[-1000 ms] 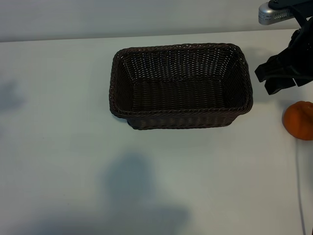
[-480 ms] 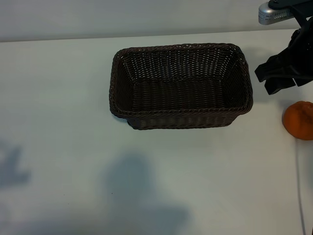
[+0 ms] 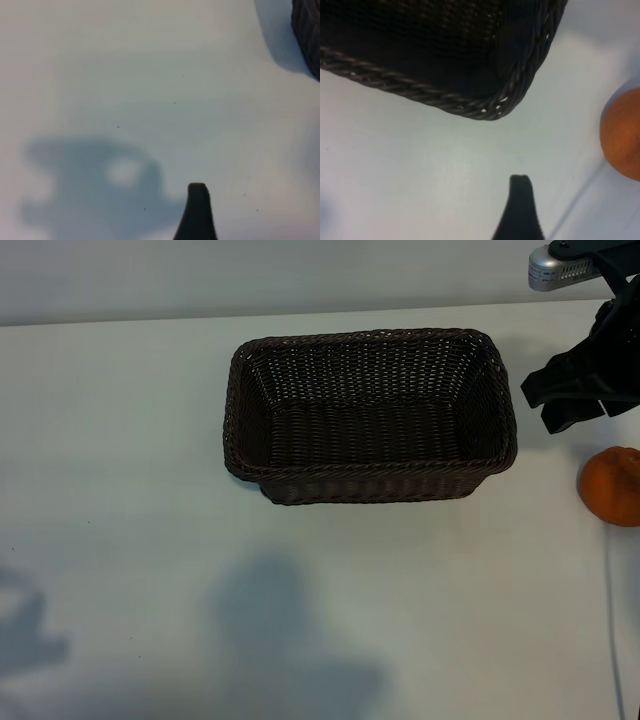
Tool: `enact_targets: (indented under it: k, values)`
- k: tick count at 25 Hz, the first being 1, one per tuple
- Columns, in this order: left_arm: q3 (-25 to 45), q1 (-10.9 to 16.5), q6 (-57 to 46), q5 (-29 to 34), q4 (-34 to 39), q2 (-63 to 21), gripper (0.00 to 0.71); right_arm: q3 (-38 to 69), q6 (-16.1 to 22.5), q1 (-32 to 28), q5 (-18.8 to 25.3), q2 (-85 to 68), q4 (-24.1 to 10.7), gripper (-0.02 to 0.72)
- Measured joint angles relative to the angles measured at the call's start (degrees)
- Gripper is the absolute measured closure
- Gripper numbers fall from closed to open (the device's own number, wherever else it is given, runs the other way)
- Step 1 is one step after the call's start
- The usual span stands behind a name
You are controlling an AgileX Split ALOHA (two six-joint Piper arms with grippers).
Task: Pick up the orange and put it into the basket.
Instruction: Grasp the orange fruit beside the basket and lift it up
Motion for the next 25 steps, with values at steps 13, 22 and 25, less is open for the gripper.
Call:
enact_targets:
  k: [13, 22, 25]
  values:
    - [4.4, -3.4, 0.3, 4.3, 0.2, -9.1, 0.114, 0.0, 0.0, 0.0, -0.1, 0.0, 0.1, 0.156]
    - [6.3, -3.6, -5.0, 4.6, 5.6, -12.4, 0.114, 0.0, 0.0, 0.0, -0.2, 0.0, 0.1, 0.156]
    - [6.4, -3.6, -6.1, 4.6, 6.5, -12.4, 0.114, 0.0, 0.0, 0.0, -0.2, 0.0, 0.1, 0.156]
